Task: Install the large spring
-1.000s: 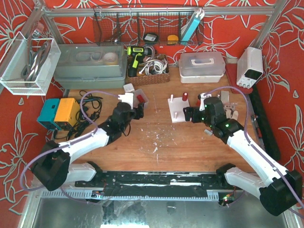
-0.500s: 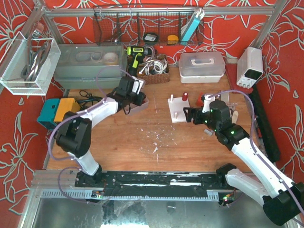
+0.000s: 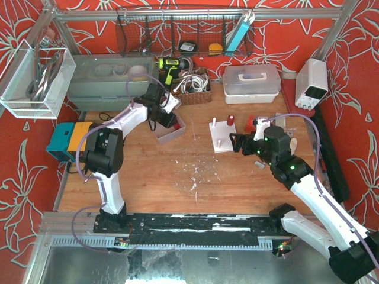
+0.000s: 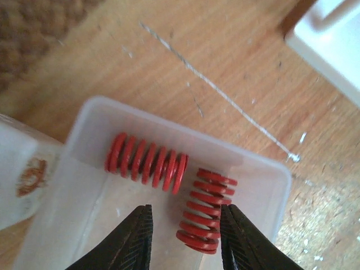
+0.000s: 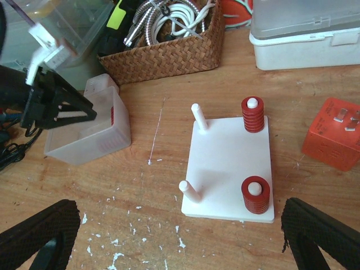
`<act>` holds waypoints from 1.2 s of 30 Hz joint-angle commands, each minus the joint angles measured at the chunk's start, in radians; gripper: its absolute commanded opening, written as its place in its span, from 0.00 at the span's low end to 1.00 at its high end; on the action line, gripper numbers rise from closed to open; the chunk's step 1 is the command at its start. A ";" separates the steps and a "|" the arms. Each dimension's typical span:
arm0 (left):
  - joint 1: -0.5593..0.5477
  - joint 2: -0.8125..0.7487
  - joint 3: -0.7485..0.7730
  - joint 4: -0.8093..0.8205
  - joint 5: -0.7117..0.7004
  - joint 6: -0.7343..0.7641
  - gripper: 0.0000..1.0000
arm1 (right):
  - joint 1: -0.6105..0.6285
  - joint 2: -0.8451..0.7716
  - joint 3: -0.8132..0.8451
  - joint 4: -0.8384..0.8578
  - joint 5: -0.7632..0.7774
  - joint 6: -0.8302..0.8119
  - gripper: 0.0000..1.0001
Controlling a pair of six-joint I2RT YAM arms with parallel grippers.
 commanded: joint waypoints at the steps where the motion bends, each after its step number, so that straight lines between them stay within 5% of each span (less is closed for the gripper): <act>1: 0.016 0.066 0.056 -0.145 0.030 0.091 0.38 | 0.004 -0.010 -0.014 0.003 -0.001 0.000 0.99; 22: 0.035 0.212 0.160 -0.261 0.125 0.199 0.51 | 0.004 0.018 -0.018 0.013 0.008 -0.006 0.99; 36: 0.015 0.234 0.143 -0.204 -0.068 0.176 0.53 | 0.004 0.000 -0.019 0.009 0.026 -0.009 0.99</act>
